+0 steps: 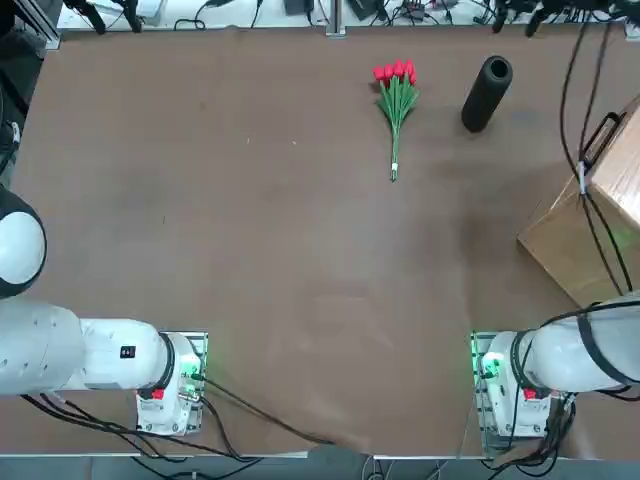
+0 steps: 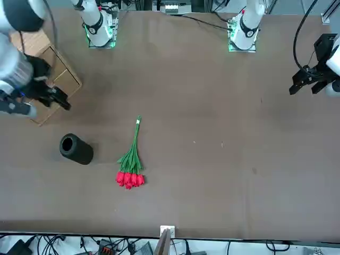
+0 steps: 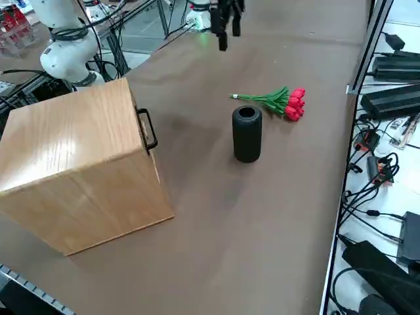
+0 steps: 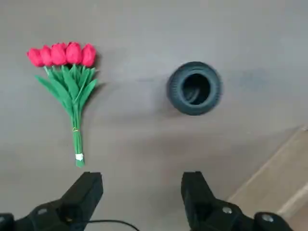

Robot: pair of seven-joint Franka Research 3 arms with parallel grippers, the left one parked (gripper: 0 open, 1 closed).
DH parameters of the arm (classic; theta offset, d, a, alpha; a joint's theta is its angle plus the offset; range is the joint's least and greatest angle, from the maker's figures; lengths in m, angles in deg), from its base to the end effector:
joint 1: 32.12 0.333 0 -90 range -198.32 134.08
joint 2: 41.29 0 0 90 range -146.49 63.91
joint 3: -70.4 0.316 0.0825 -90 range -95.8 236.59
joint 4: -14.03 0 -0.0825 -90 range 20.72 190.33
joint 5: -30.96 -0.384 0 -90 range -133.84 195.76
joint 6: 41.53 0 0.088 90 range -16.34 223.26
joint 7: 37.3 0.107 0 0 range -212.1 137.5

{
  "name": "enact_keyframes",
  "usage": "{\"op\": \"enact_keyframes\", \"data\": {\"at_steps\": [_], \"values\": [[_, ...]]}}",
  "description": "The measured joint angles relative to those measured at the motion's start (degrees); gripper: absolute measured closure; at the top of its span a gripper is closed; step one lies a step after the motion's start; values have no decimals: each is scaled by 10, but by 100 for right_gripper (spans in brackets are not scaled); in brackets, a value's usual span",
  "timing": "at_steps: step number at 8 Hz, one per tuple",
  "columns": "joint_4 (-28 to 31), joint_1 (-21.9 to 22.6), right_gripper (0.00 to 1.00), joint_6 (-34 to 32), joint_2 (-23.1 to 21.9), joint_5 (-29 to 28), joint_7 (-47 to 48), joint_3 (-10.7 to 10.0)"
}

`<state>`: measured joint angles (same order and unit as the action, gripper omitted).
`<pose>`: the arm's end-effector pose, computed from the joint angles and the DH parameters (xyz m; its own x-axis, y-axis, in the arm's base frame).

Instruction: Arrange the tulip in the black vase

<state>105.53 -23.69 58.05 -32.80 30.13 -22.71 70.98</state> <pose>0.6003 0.0961 0.5404 0.9950 -0.0997 -0.0109 -0.0999 -0.9949 -0.0134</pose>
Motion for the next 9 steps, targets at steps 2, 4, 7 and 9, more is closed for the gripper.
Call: {"op": "enact_keyframes", "data": {"at_steps": [2,4,7,9], "values": [[4,38,0,46,48,-2,6,1],[19,81,0,107,94,-2,44,1],[56,143,0,194,141,-2,98,2],[100,158,0,284,164,-2,106,1]]}}
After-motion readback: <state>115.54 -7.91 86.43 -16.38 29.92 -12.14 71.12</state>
